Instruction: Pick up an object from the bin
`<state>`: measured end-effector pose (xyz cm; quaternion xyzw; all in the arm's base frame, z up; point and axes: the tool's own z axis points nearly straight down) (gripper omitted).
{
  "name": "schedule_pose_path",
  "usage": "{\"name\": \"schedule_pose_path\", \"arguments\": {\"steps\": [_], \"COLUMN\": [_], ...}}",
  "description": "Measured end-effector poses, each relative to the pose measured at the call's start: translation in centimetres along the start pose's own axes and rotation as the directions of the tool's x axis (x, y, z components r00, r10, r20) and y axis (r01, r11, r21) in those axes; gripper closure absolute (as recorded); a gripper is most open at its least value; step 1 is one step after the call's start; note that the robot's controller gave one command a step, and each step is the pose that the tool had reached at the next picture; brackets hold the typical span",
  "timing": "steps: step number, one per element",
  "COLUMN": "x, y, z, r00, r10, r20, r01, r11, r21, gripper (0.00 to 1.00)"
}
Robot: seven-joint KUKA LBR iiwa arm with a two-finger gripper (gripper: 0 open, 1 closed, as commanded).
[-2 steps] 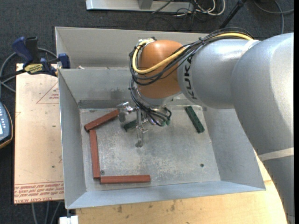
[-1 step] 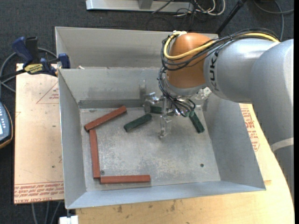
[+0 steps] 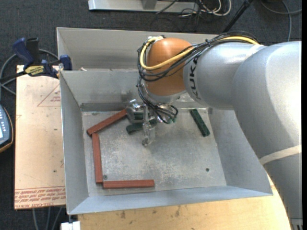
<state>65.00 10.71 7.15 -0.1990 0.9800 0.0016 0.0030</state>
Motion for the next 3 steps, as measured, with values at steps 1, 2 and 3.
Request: {"name": "schedule_pose_path", "arguments": {"steps": [1, 2, 3], "x": [0.0, 2.7, -0.5], "y": [-0.4, -0.4, 1.1], "z": [-0.2, -7.8, -16.8], "r00": [1.000, 0.961, 0.963], "r10": [0.007, 0.278, 0.268], "r20": [0.000, 0.003, 0.009], "r01": [-0.007, -0.278, -0.268], "r11": [1.000, 0.961, 0.963], "r21": [0.001, 0.002, 0.002], "gripper": [1.00, 1.00, 1.00]}}
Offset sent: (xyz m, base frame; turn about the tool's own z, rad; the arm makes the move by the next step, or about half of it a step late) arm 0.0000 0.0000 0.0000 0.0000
